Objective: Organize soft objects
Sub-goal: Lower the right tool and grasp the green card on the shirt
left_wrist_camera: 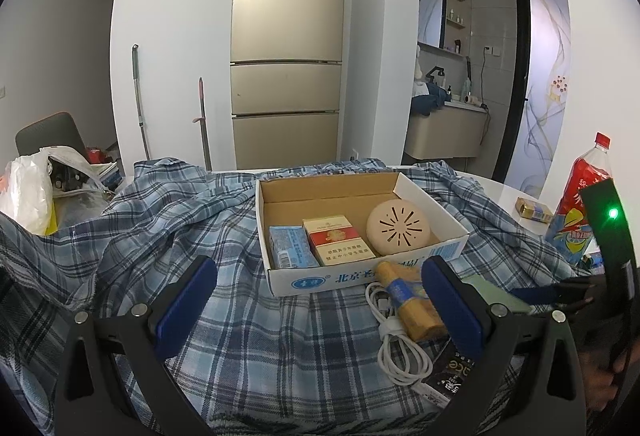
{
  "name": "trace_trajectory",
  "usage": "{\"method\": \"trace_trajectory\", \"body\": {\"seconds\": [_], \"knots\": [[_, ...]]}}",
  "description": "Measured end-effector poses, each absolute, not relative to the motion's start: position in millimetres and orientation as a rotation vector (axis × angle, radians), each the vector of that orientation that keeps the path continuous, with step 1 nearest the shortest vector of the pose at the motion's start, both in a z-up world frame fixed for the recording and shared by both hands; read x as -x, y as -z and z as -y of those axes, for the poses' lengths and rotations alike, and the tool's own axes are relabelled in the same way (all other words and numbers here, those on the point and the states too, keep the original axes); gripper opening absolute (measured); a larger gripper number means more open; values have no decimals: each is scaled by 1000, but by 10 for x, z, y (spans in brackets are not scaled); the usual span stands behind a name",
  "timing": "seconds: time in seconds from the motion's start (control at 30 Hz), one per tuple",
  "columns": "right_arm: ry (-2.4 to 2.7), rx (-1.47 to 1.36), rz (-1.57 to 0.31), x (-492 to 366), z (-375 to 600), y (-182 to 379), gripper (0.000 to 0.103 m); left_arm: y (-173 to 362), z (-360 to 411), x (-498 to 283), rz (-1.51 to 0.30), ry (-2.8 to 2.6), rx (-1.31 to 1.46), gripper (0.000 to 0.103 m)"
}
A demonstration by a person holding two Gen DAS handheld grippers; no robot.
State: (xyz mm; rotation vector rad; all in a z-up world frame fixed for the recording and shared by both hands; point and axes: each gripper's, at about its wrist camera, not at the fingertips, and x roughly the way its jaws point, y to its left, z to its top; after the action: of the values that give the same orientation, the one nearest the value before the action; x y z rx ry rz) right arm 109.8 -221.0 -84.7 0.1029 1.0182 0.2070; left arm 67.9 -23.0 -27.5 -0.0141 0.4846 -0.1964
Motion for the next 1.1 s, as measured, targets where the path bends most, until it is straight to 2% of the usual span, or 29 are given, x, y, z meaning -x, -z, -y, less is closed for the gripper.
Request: {"method": "trace_trajectory", "body": {"seconds": [0.27,0.43,0.6,0.87,1.0,1.1], "knots": [[-197,-23,-1069,-1118,2473,872,71,262,242,-660,-477,201,6,103],[-155,47,-1060,-1138,2407,866,84,263,242,-661,-477,201,6,103],[-124,73,-1066,-1217,2300,879,84,261,245,-659,-477,202,6,103],[-115,62,-1094,-1326,2280,958,83,262,249,-663,-481,203,6,103],[-109,51,-1114,-1365,2294,995,79,271,255,-664,-484,204,5,103],[-112,46,-1121,-1383,2279,1009,69,272,253,-666,-484,201,7,103]]}}
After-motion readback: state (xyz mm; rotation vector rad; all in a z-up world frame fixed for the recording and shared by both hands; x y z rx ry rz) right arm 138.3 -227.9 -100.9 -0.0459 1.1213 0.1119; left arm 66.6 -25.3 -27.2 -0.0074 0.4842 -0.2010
